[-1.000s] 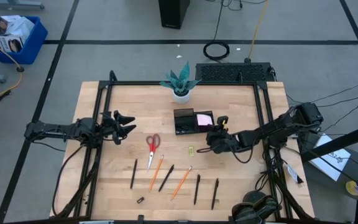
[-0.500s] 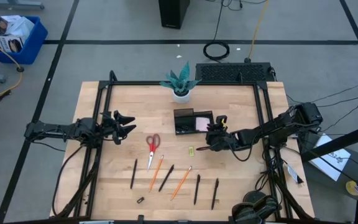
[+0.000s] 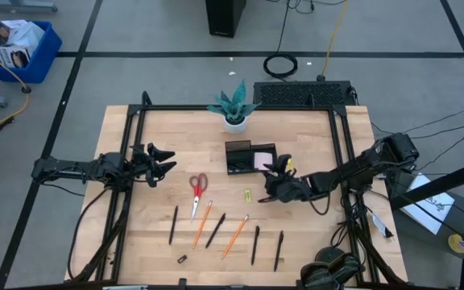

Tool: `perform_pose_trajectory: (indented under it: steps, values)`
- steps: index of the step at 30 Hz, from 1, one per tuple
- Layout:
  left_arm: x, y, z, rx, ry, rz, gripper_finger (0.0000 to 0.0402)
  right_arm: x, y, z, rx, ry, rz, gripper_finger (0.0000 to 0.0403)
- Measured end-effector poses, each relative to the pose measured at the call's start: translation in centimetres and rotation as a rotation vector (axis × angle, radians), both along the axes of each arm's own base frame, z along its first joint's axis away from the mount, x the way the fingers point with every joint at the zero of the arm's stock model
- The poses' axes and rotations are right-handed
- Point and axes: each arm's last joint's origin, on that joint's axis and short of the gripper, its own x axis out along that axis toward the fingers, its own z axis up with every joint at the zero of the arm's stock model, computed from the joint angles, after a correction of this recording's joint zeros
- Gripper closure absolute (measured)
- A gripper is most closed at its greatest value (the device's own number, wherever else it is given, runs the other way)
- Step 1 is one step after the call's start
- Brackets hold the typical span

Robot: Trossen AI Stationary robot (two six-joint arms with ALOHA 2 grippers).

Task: Pick and place office supplies into organizer
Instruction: Put the black pen into the black desk organizer

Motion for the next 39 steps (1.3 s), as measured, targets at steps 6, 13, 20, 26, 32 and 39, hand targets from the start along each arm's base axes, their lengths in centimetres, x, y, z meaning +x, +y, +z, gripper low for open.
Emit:
perform_pose_trajectory:
  steps: [6,13,20,26,32,39]
  values:
    - [0.0,0.0,0.0,0.001,0.001,0.0,0.0146,0.2,1.5,0.6,0.019,-0.081,0.058,0.0281]
    - [0.0,0.0,0.0,0.001,0.002,0.0,0.0146,0.7,2.1,1.6,0.11,-0.225,0.09,0.0281]
    - [0.0,0.0,0.0,0.004,0.003,0.0,0.0146,1.0,2.4,1.9,0.227,-0.274,0.174,0.028]
    - [0.0,0.0,0.0,0.003,0.005,0.0,0.0146,0.8,3.5,1.8,0.345,-0.284,0.252,0.0284]
    - [0.0,0.0,0.0,0.011,0.008,0.001,0.0146,0.5,4.6,2.0,0.305,-0.266,0.325,0.0285]
    - [0.0,0.0,0.0,0.009,0.007,0.0,0.0146,0.3,5.2,2.0,0.366,-0.261,0.368,0.0285]
